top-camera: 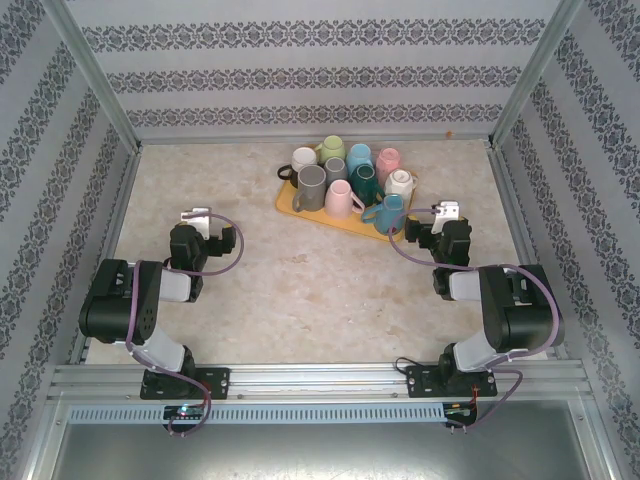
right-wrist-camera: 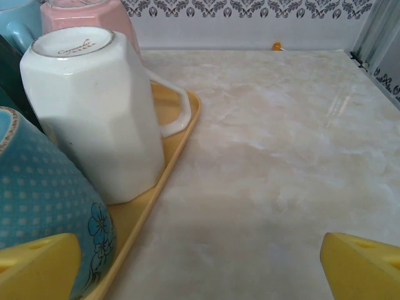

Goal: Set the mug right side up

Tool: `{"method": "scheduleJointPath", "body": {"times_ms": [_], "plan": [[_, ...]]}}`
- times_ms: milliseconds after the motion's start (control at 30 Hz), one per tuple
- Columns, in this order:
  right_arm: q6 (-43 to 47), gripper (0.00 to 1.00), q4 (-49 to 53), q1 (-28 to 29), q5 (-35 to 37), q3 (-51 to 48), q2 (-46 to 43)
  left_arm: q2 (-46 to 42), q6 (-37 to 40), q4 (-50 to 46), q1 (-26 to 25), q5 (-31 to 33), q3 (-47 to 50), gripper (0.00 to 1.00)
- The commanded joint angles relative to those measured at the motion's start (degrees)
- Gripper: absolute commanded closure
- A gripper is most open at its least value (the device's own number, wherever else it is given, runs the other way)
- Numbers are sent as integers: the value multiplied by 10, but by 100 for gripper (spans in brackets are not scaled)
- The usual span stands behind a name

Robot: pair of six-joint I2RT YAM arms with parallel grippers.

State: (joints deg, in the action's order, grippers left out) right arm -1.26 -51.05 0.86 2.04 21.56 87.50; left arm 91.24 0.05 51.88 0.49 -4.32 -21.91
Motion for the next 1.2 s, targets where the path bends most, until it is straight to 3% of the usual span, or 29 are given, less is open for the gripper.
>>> {"method": "scheduleJointPath", "body": {"times_ms": [0,967,1067,1167], "plan": [[0,2,-4,-2,-9,9,-5,-4,4,10,6,-5,-6,0],[-12,2,-25,-16,-45,-7,-12,-5,5,25,6,-6,2,0],[-6,2,-45,-13,-46,-44,-56,-21,4,72,6,-3,33,0],[11,2,63,4,-37,-33,-163,-87,4,21,2,9,38,0]]}}
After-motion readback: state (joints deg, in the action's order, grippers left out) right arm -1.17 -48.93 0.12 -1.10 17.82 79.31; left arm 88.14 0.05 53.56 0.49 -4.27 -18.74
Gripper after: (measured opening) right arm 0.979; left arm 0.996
